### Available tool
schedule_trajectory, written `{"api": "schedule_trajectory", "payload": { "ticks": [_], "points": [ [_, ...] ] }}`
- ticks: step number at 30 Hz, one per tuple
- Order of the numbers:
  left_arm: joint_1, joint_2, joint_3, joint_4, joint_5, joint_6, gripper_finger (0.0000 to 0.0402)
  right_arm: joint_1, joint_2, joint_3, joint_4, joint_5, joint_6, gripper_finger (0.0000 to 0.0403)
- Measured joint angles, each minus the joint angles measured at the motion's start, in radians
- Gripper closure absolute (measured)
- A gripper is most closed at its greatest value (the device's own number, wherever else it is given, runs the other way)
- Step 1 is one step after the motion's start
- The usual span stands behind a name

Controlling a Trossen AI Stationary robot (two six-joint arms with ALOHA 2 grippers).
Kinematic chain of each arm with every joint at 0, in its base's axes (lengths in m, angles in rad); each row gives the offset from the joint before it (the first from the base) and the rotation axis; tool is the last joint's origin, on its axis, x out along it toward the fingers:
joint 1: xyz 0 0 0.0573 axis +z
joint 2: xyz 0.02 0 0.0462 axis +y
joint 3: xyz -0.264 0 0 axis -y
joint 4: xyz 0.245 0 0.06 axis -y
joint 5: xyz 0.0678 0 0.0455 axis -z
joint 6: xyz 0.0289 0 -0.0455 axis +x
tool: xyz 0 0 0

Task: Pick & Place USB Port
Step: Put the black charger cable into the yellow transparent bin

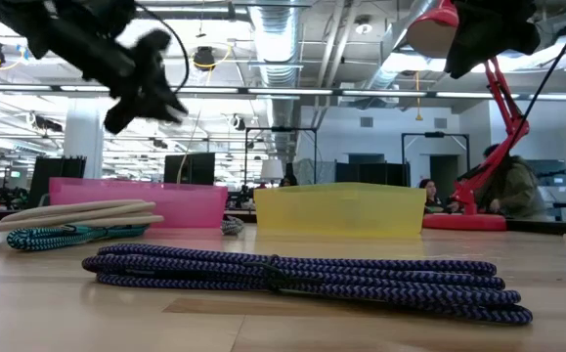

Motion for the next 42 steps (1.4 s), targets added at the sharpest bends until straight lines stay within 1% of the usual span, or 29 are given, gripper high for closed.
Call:
{"api": "schedule_trajectory", "payload": {
  "ticks": [2,4,9,13,19,24,26,29,33,37,42],
  "points": [
    [-0.003,-0.043,0.000,0.032,0.070,-0.014,0.0306,0.000,0.000,0.000,0.000,-0.001,0.000,0.0311],
    [-0.017,-0.081,0.000,0.056,0.108,-0.036,0.0312,0.000,0.000,0.000,0.000,-0.002,-0.013,0.0311],
    [-0.093,-0.125,0.000,0.132,0.114,-0.052,0.0334,-0.003,0.000,0.000,0.000,-0.001,-0.026,0.0311],
    [-0.181,-0.123,0.000,0.174,0.045,-0.053,0.0359,-0.005,0.000,0.000,0.000,-0.001,-0.026,0.0311],
    [-0.314,-0.103,0.042,0.179,-0.081,-0.051,0.0396,-0.005,0.000,0.000,0.001,-0.016,-0.026,0.0311],
    [-0.400,-0.096,0.069,0.177,-0.164,-0.049,0.0396,-0.005,0.000,0.000,0.001,-0.055,-0.027,0.0311],
    [-0.435,-0.088,0.082,0.178,-0.198,-0.049,0.0397,-0.005,0.000,0.000,0.001,-0.087,-0.041,0.0311],
    [-0.489,-0.061,0.100,0.176,-0.254,-0.049,0.0397,-0.005,0.000,0.000,0.005,-0.134,-0.093,0.0311],
    [-0.554,-0.004,0.142,0.182,-0.313,-0.049,0.0397,-0.005,0.000,0.000,0.027,-0.145,-0.131,0.0311],
    [-0.590,0.058,0.203,0.179,-0.348,-0.046,0.0397,-0.005,0.000,0.000,0.048,-0.149,-0.167,0.0311],
    [-0.609,0.104,0.281,0.181,-0.380,0.026,0.0398,-0.005,0.000,0.000,0.054,-0.161,-0.209,0.0311]
  ]
}}
